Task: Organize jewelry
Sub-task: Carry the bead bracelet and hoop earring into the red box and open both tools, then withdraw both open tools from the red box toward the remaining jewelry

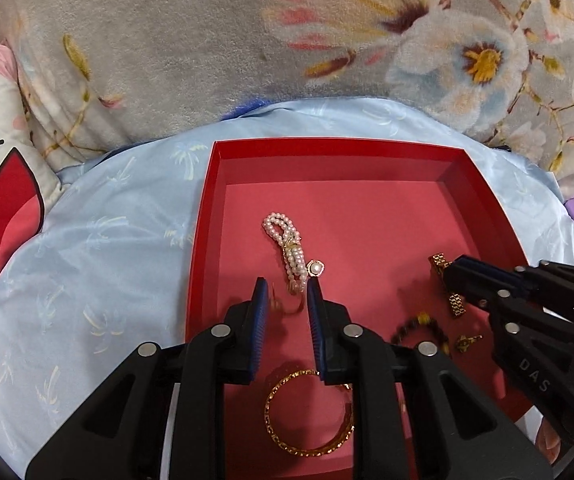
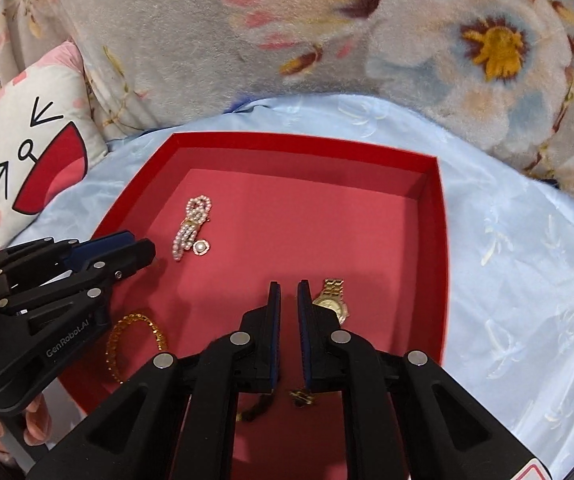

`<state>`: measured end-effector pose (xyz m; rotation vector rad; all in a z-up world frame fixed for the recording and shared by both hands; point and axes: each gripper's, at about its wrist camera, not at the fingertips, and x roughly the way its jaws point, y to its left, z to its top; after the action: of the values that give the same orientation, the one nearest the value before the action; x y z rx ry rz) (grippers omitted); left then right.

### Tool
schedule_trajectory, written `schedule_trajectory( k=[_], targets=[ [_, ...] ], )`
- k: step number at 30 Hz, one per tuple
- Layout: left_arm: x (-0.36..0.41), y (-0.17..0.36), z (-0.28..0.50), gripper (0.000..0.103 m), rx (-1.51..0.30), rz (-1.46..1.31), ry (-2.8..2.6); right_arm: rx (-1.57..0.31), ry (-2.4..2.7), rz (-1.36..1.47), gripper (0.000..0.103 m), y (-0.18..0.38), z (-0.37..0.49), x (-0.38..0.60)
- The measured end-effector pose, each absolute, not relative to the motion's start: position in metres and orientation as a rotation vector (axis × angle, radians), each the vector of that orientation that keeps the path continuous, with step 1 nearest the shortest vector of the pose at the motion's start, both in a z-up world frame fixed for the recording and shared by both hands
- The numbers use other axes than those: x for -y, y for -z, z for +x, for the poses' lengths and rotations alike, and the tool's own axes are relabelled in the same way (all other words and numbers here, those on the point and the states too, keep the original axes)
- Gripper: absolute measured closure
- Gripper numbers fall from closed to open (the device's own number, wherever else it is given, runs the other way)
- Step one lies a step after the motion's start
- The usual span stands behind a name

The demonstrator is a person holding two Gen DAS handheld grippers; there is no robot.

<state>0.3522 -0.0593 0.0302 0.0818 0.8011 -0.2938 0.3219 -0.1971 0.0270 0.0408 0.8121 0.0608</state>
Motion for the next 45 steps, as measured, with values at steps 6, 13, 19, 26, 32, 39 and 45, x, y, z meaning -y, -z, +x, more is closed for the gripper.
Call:
schedule_trajectory(
  k=[6, 13, 19, 26, 32, 39, 45],
  targets=[
    [0.053, -0.045, 0.344, 0.054, -0.765, 0.064, 0.271, -0.713, -0.089, 0.062, 0.093, -0.059, 0.286, 0.204],
    [0.039, -0.073, 0.307, 0.042, -0.680, 0.084, 0.246, -0.638, -0.128, 0.062, 0.081, -0.087, 0.209, 0.210],
    [0.022, -0.077, 0.257, 0.039, -0.684, 0.082, 0.250, -0.649, -0.136, 0.069, 0.072, -0.082, 0.150, 0.214],
    [0.014, -0.054, 0.194, 0.038, -0.733, 0.116, 0.265, -0.743, -0.140, 0.097, 0.072, -0.043, 0.092, 0.214],
    [0.012, -0.023, 0.153, 0.037, -0.804, 0.124, 0.283, -0.799, -0.181, 0.121, 0.072, -0.016, 0.060, 0.204],
    [0.008, 0.004, 0.124, 0.030, -0.855, 0.098, 0.281, -0.842, -0.236, 0.099, 0.071, 0.005, 0.054, 0.176],
    [0.002, 0.013, 0.114, 0.029, -0.875, 0.057, 0.305, -0.860, -0.250, 0.096, 0.071, 0.014, 0.058, 0.167]
  ],
)
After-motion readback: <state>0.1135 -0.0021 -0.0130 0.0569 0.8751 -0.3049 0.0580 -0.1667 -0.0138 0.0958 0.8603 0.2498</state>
